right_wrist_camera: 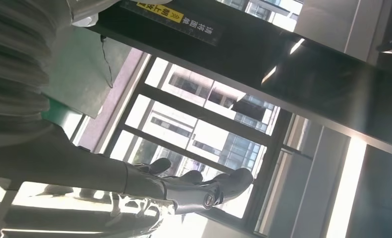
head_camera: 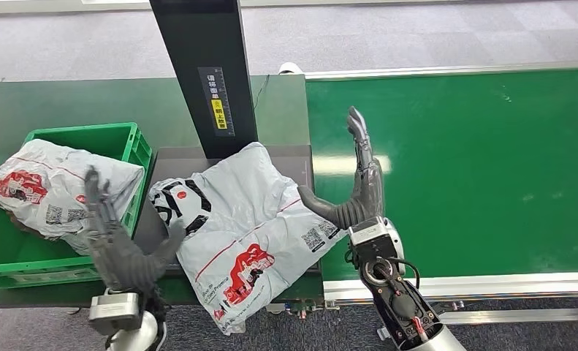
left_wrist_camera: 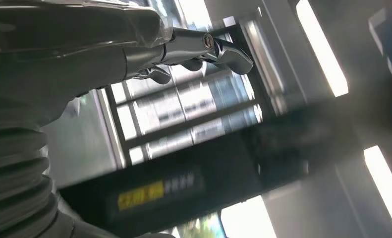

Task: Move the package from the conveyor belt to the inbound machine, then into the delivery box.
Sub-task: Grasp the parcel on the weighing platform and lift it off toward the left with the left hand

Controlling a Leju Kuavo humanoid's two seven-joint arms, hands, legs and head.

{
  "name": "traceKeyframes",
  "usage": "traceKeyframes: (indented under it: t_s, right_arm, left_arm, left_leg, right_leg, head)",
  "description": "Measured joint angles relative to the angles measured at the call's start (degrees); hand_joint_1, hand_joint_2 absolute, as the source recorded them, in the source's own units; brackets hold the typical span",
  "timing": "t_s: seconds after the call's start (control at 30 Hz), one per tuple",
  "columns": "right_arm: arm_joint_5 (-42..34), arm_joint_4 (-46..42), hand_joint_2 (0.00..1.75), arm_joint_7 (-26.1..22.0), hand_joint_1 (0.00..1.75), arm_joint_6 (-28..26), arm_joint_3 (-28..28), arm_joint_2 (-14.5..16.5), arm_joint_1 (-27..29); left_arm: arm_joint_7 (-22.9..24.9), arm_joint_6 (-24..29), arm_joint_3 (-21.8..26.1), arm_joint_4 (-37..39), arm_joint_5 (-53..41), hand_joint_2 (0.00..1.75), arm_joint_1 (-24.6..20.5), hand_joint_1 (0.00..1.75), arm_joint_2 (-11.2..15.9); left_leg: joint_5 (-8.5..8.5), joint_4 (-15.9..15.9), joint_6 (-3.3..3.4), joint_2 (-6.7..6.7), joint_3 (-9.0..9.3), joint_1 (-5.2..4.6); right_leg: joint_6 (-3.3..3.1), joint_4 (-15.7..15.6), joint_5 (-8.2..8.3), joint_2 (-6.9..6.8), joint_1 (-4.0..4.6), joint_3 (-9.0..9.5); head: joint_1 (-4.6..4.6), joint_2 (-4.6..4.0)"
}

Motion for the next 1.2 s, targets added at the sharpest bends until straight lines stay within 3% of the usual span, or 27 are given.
traceKeyframes:
  t_s: [0.23, 0.6, 1.2]
  right_arm:
    - [1.2, -0.2, 1.75, 0.0, 0.00, 2.4, -0.1, -0.4, 0.2]
    - [2.6, 0.9, 1.75, 0.0, 0.00, 4.5, -0.1, -0.9, 0.2]
    - [4.2, 2.1, 1.75, 0.0, 0.00, 5.1, -0.1, -1.6, 0.5]
  left_arm:
    - [7.1, -8.8, -3.5, 8.3, -12.5, 1.75, -0.8, 0.00, 1.4]
    - [15.8, -18.6, -4.8, 16.8, -22.1, 1.75, -3.3, 0.00, 2.9]
    - [22.3, -25.3, -5.9, 22.7, -31.3, 1.75, -4.6, 0.00, 4.0]
  left_leg:
    - [0.00, 0.0, 0.00, 0.02, 0.00, 0.00]
    - [0.00, 0.0, 0.00, 0.00, -0.02, 0.00]
    - [0.00, 0.0, 0.00, -0.01, -0.02, 0.00]
  right_leg:
    - [0.00, 0.0, 0.00, 0.00, 0.00, -0.04]
    - [0.00, 0.0, 0.00, 0.00, 0.00, -0.02]
    - [0.00, 0.0, 0.00, 0.00, 0.00, -0.02]
  head:
    - [-0.01, 0.00]
    - [-0.01, 0.00]
    - [-0.01, 0.00]
